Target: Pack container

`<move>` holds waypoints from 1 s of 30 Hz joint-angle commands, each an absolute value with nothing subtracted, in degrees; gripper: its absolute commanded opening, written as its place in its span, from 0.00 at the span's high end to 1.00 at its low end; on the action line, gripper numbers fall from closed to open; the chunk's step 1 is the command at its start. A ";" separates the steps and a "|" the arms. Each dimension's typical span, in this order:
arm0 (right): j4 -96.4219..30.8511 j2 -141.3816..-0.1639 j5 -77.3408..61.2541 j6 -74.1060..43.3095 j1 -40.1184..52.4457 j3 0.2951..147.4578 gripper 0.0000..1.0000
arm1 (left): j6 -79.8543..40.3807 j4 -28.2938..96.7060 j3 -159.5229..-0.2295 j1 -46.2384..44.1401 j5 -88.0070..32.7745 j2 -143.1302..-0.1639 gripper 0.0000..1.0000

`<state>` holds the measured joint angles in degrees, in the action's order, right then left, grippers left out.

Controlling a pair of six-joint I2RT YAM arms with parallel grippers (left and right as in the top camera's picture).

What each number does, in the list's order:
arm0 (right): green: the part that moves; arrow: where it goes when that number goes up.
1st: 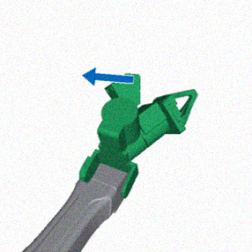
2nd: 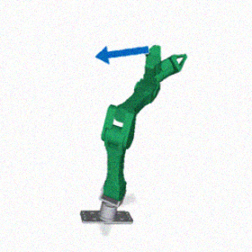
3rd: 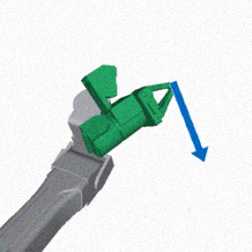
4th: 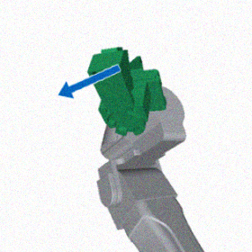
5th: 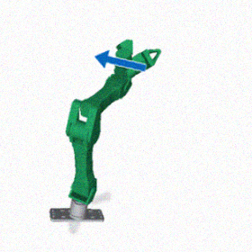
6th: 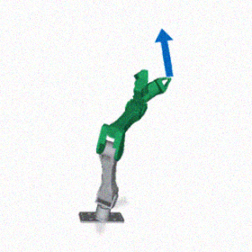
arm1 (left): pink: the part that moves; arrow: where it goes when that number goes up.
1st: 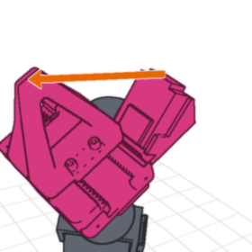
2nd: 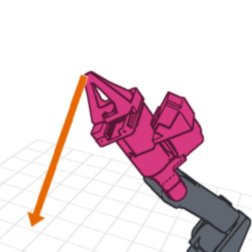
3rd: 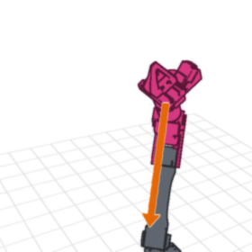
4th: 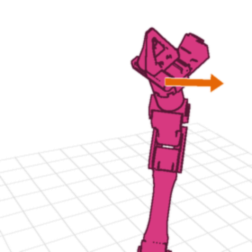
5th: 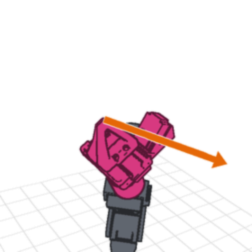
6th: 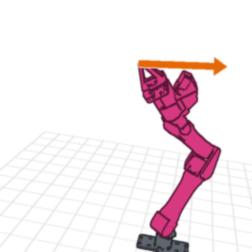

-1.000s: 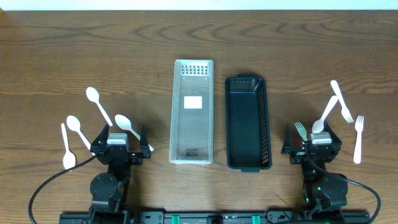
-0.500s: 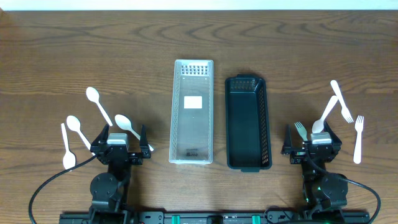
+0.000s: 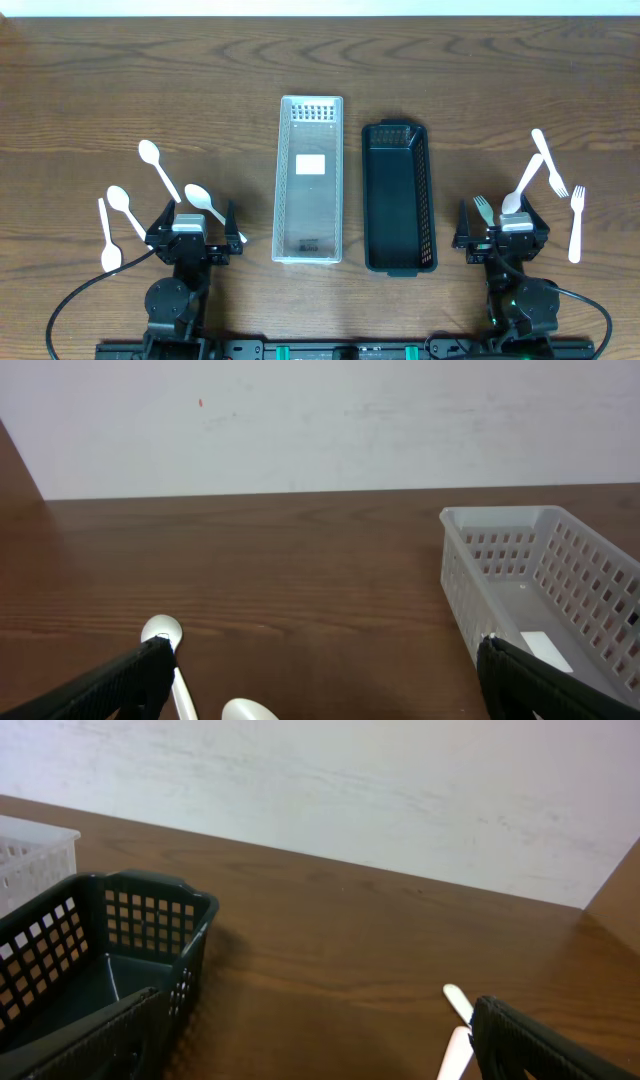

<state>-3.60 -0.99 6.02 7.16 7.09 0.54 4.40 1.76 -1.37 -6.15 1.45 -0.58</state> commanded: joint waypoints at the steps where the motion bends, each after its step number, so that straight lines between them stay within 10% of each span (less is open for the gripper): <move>1: -3.68 -0.64 5.96 7.79 6.35 0.30 0.01 | 4.01 4.05 -0.23 -6.07 1.91 -0.23 0.02; 30: -2.72 -0.64 5.52 7.77 6.35 0.30 0.01 | 4.01 4.05 -0.23 -6.07 1.91 -0.23 0.02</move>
